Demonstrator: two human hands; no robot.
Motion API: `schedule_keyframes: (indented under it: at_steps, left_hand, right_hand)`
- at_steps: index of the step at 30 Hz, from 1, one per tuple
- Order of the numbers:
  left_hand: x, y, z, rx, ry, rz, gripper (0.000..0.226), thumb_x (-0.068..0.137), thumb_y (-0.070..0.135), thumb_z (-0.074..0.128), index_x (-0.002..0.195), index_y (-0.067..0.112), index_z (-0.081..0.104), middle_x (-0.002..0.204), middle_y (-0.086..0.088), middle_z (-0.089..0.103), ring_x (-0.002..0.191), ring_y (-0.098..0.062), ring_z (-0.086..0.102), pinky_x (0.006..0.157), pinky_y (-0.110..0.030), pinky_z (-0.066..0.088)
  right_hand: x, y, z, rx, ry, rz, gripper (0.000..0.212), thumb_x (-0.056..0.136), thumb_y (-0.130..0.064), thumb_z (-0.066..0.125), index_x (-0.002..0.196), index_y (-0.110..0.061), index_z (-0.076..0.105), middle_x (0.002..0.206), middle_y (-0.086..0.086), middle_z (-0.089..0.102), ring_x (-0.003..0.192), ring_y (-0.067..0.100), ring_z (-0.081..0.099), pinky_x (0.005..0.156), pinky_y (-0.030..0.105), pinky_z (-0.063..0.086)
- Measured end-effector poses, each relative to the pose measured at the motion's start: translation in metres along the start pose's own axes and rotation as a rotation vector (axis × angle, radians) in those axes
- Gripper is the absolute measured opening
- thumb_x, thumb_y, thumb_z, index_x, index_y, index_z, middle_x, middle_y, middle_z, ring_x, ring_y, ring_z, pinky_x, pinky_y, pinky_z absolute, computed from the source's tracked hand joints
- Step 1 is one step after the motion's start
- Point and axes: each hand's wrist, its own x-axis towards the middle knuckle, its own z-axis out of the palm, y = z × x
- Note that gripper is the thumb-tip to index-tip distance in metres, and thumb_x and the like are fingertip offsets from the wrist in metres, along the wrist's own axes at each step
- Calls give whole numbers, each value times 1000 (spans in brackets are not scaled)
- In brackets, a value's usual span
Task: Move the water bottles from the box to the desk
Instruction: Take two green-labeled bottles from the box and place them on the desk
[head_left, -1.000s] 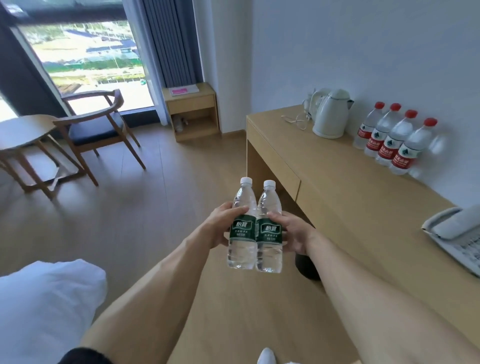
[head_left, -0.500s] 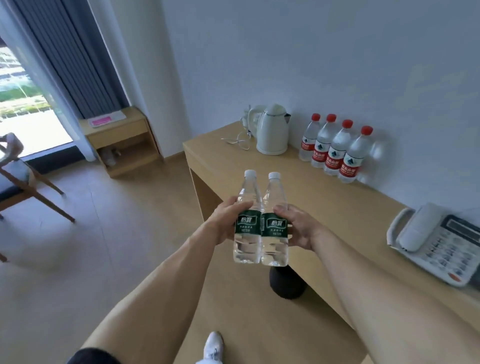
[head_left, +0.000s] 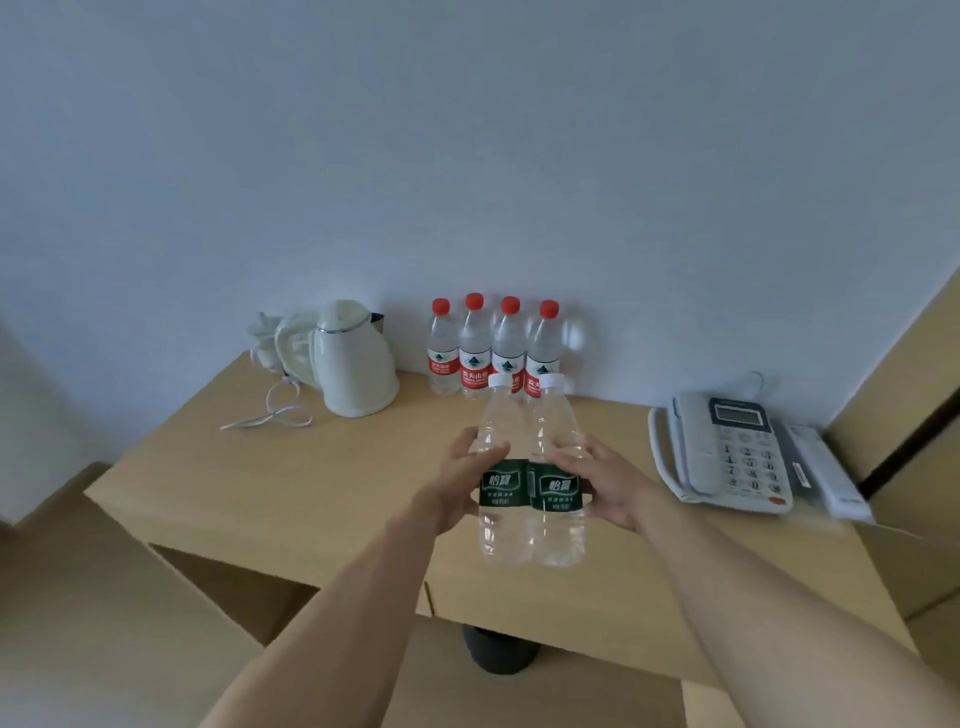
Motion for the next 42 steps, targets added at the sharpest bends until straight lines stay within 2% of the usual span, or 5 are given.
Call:
schedule_keyframes:
  at_steps: [5, 13, 17, 34, 42]
  left_hand:
    - [35, 7, 18, 48, -165, 29, 40, 96, 29, 67, 132, 26, 49, 117, -14, 68, 105, -35, 68, 84, -66, 54]
    - [78, 10, 51, 111, -275, 154, 47, 93, 19, 71, 133, 30, 48, 118, -7, 72, 109, -23, 69, 78, -31, 55]
    - [98, 14, 56, 167, -287, 183, 61, 89, 6, 73, 138, 28, 45, 120, -8, 72, 112, -25, 68, 94, -42, 53]
    - [137, 17, 54, 313, -104, 277, 64, 75, 6, 86, 112, 47, 54, 123, 1, 63, 108, -18, 69, 84, -29, 58]
    - [133, 18, 48, 477, -152, 299, 70, 73, 9, 87, 126, 32, 47, 121, -2, 64, 113, -19, 66, 95, -43, 58]
  right_hand:
    - [-6, -2, -21, 1, 128, -30, 36, 86, -14, 75, 112, -27, 54, 111, 1, 70, 105, 17, 60, 102, 38, 38]
    - [-1, -3, -55, -81, 261, -130, 51, 82, -11, 80, 111, -37, 48, 98, -18, 71, 96, -2, 63, 74, 20, 49]
    - [13, -9, -68, -203, 301, -180, 64, 81, -9, 82, 129, -27, 45, 121, -1, 66, 113, 14, 61, 97, 38, 52]
    - [68, -24, -100, -468, 277, -226, 68, 72, -14, 89, 124, -31, 47, 129, -5, 60, 118, 14, 59, 103, 37, 49]
    - [58, -18, -98, -423, 262, -227, 74, 73, -4, 87, 116, -41, 40, 120, -14, 53, 114, 5, 53, 67, 0, 44]
